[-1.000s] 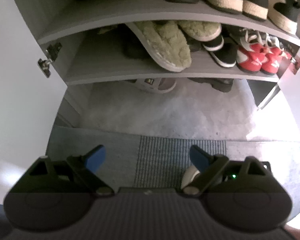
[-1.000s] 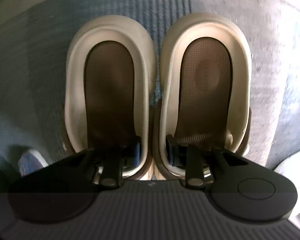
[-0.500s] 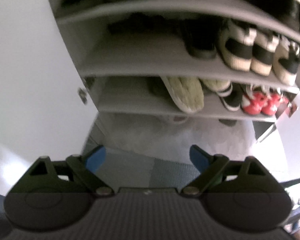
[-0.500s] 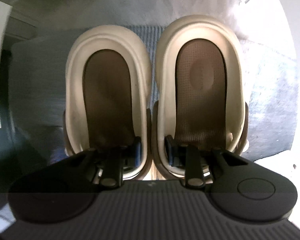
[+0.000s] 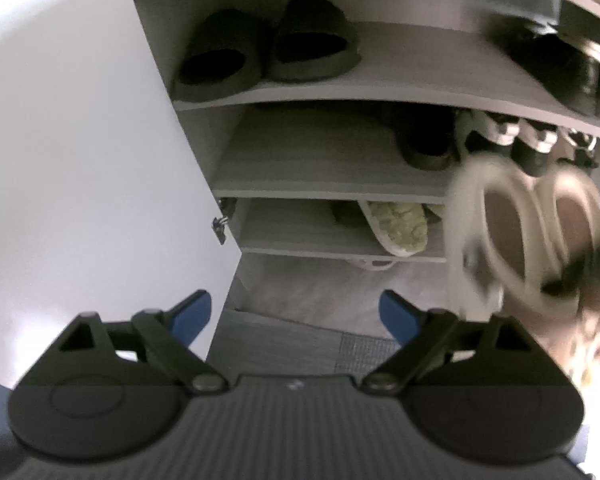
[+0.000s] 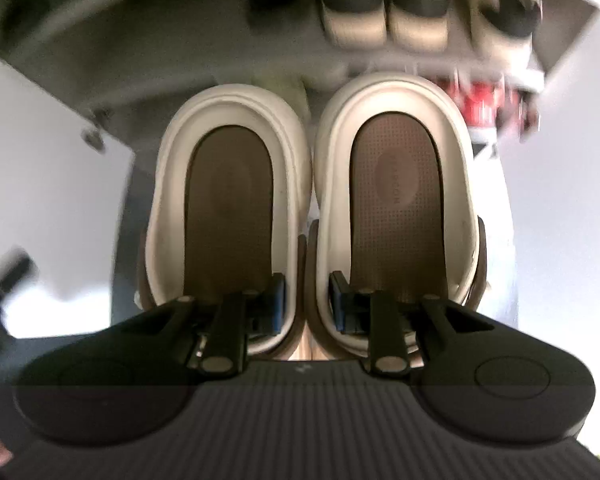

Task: Organize scattered shoes
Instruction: 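Lower the clogs with the right tool and release them on the cabinet floor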

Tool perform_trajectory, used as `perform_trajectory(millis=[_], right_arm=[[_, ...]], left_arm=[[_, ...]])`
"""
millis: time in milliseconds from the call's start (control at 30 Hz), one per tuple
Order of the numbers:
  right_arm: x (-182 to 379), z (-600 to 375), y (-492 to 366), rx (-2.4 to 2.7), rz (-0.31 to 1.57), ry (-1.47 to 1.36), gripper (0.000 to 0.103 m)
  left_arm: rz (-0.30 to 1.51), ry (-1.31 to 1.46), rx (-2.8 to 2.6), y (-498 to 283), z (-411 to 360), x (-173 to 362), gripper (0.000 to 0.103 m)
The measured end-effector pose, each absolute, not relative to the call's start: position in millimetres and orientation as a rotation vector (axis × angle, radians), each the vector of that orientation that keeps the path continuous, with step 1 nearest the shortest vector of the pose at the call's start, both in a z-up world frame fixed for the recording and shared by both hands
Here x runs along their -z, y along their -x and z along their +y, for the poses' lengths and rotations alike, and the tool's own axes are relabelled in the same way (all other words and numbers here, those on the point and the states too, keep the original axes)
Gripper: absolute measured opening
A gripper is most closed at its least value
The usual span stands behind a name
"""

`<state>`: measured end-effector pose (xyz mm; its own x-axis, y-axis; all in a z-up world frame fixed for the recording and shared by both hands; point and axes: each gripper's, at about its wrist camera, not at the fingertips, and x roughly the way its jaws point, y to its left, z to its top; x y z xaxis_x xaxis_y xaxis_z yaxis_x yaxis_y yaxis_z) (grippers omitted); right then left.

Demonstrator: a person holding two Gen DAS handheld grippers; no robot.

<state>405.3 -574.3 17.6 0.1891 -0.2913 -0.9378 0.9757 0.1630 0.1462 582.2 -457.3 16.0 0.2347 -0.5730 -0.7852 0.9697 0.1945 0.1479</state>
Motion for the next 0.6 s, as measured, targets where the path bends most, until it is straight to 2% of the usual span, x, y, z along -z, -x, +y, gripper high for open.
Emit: perform_trajectory(millis=[200,433,467,500,600], right_arm=[[-85,-632,-421,1.127,0.857,-0.830,0.026],[-111,-691,-439,1.161,0.792,-0.798,0.024],[-113,-700,-444,1.167,0.784,-0.782,0.022],[-115,-703,-446,1.180,0.776,-0.759,0.004],[-136,-730,-442,1.235,0.702,-0.684,0.003]], left_arm=[[0.664,-0.738,1.229,-579,-459,-33,0.092],[0.638,-0.757,1.270,-571,-474,-27,0.092],[0.637,-0.758,1.278,-570,-477,-23,0.092],[0.637,-0.758,1.286,-570,-480,-20,0.092],[0.661,-0.755,1.301,-570,-495,-6,0.092]])
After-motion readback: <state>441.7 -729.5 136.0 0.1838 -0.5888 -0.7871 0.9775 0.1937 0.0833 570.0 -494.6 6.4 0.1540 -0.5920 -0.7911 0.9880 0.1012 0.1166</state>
